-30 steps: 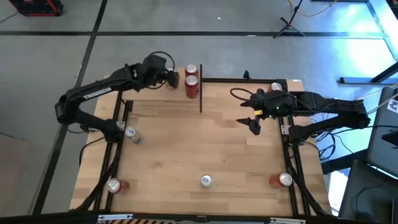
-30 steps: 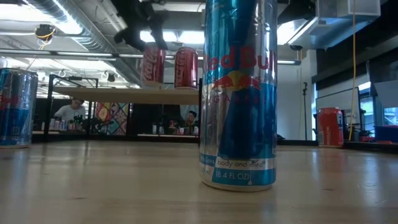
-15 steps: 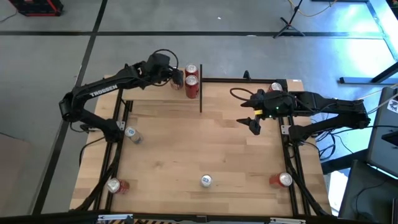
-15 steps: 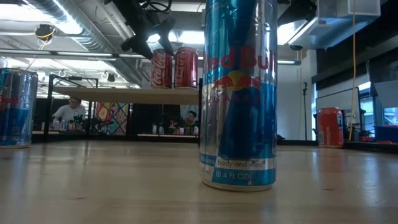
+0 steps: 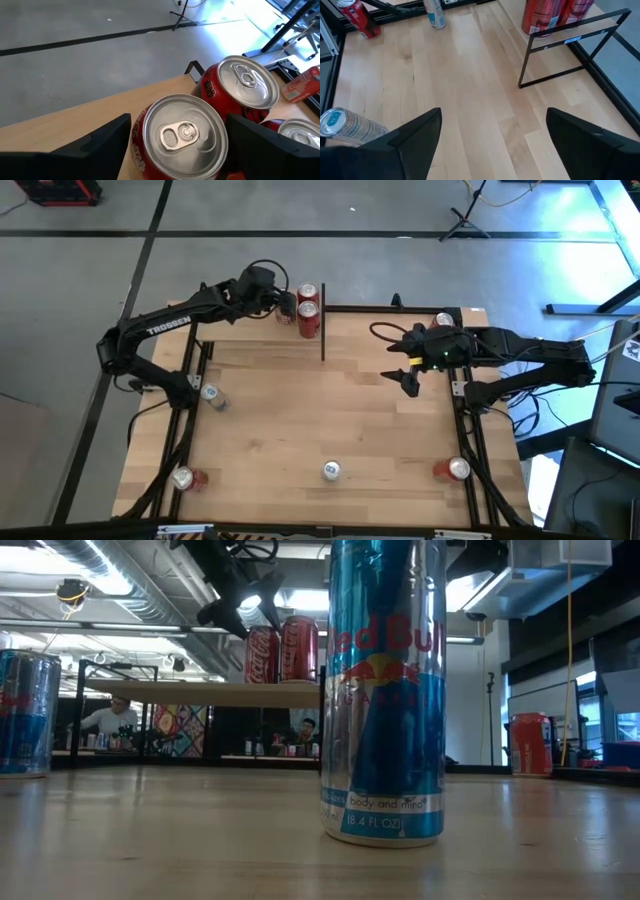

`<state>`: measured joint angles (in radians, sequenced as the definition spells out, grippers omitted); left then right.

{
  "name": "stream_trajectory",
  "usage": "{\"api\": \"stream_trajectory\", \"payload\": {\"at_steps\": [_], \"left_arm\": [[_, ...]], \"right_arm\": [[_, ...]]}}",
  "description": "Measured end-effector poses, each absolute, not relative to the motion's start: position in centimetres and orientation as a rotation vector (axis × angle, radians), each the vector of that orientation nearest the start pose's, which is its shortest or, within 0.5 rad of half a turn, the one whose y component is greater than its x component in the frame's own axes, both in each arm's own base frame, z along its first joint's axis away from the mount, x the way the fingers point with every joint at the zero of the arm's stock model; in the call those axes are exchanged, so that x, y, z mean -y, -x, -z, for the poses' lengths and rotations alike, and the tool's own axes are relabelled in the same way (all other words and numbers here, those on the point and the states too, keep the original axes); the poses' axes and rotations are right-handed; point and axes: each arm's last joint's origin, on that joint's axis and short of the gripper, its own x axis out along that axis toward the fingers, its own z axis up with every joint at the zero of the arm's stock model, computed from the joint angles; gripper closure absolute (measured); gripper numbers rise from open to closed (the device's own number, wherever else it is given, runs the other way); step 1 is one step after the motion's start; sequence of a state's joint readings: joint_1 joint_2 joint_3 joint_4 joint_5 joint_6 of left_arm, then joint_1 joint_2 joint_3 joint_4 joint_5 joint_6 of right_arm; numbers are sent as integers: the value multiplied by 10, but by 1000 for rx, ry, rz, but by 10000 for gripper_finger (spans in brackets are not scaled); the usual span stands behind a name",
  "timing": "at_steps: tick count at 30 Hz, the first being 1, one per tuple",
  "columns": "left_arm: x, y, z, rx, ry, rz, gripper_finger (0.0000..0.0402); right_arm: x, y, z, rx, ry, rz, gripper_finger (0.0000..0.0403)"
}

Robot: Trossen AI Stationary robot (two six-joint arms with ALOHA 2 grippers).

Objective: Place canned beverage on shelf
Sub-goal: Put the top red white soda can on the shelf, then put the red white soda can on the shelf aligned with the other red white soda can

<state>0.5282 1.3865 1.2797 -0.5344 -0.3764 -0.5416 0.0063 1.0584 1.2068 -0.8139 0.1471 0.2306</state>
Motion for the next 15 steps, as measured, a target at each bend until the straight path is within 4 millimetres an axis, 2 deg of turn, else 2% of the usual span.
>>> {"api": "stream_trajectory", "payload": {"at_steps": [8, 10, 15], "left_arm": [[-156, -248, -347, -437, 513, -985, 44], [-152, -243, -358, -469, 489, -958, 39], [-137, -223, -401, -494, 451, -884, 38]], "right_arm": [[3, -200, -370, -645, -169, 210, 56], [3, -200, -370, -645, -169, 210, 56], [3, -200, -370, -645, -170, 210, 56]]}}
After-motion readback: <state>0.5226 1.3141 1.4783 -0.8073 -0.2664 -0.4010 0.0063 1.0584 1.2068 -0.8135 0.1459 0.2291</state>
